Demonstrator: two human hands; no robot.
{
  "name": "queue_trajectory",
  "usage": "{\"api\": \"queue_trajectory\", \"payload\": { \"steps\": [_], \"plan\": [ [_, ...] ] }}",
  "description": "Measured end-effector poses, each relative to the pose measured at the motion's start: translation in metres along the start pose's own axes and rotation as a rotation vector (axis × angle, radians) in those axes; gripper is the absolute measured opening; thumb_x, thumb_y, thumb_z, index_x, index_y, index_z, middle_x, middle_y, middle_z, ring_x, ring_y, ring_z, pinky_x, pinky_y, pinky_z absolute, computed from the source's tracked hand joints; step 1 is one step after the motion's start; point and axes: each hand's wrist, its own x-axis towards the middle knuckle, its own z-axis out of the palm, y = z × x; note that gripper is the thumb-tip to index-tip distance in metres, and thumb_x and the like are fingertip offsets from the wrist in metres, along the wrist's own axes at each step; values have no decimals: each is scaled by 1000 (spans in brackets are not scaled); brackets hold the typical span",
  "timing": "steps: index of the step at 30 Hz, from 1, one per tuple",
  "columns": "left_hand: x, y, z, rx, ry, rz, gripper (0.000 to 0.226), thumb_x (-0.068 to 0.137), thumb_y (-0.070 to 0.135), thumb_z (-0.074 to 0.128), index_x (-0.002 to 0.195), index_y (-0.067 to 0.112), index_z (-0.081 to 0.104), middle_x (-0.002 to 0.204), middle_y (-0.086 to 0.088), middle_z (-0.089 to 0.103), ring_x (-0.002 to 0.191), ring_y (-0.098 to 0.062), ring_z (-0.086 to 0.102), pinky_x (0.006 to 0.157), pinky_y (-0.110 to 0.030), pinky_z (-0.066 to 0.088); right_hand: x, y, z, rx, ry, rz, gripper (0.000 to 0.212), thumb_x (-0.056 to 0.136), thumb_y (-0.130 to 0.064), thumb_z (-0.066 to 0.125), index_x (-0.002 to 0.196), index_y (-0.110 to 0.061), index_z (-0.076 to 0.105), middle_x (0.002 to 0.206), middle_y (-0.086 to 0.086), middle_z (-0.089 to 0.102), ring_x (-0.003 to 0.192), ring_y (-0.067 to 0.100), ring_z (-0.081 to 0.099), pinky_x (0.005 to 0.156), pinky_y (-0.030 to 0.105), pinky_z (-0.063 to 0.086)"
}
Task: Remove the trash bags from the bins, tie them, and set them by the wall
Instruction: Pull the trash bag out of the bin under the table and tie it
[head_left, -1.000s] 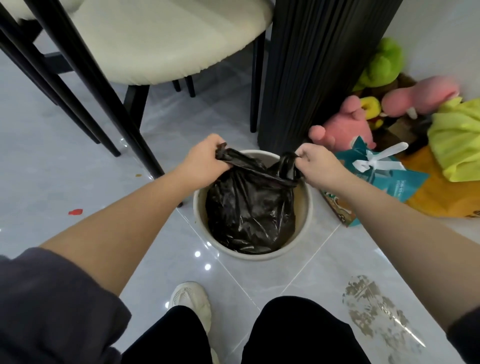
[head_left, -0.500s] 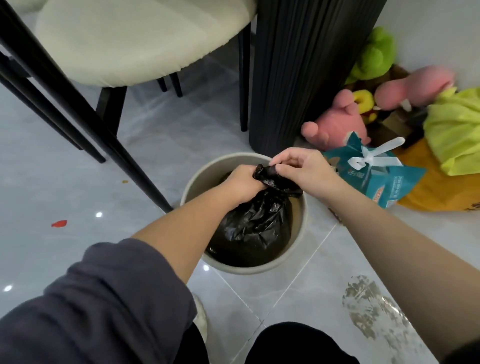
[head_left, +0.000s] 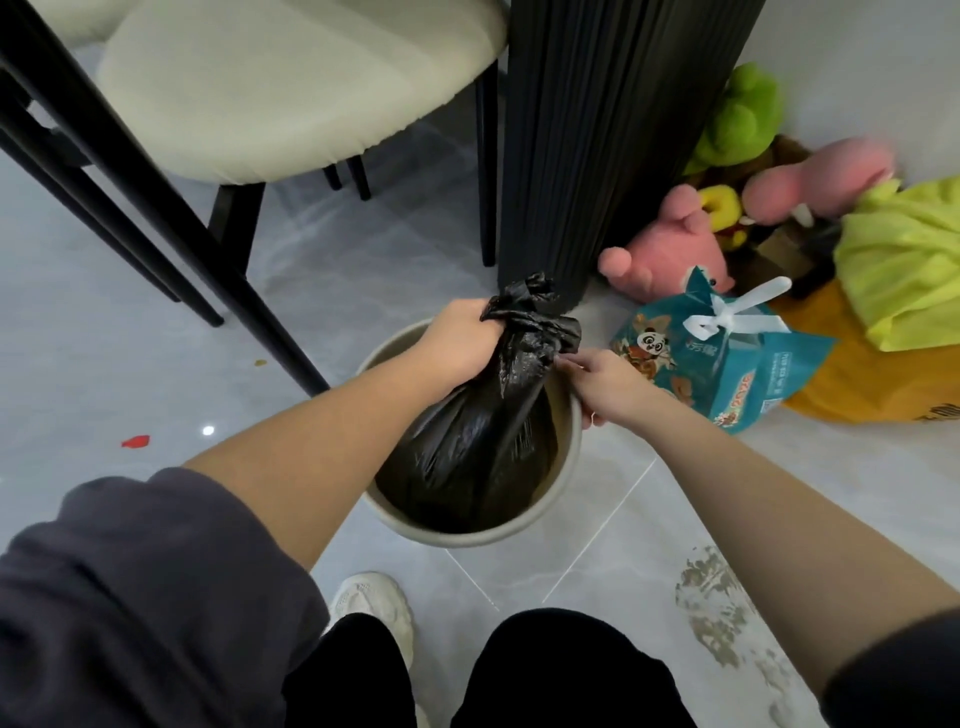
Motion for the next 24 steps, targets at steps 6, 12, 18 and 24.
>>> {"api": "queue_trajectory", "payload": {
  "steps": [6, 12, 18, 24],
  "plan": [
    [-14, 19, -22, -101, 131, 37, 29, 94, 9, 42, 69, 16, 55, 58, 0, 50, 52, -15, 41, 49, -27, 28, -2, -4, 4, 23, 80, 32, 28, 102, -29, 36, 102, -12, 58, 64, 8, 55, 39, 14, 53, 31, 18, 39],
    [-36, 44, -42, -289, 262, 70, 25, 93, 16, 47, 72, 13, 61, 82, -8, 66, 83, -23, 61, 71, -30, 42, -4, 3, 4, 9, 75, 135, 28, 101, -28, 32, 110, -12, 53, 77, 13, 58, 53, 23, 58, 42, 26, 50],
    [-60, 90, -79, -477, 423, 135, 19, 90, 19, 48, 84, 13, 65, 97, -12, 69, 95, -28, 65, 83, -35, 50, -6, 18, 1, 107, 149, 183, 35, 102, -29, 29, 115, -11, 55, 91, 15, 58, 71, 30, 62, 46, 31, 54],
    [-92, 106, -120, -464, 559, 113, 19, 79, 28, 53, 75, 15, 67, 90, -13, 73, 89, -31, 69, 86, -43, 52, -3, 25, -8, 318, 325, 300, 33, 101, -22, 33, 123, -6, 51, 103, 24, 60, 21, 12, 47, 25, 18, 37]
  ]
}}
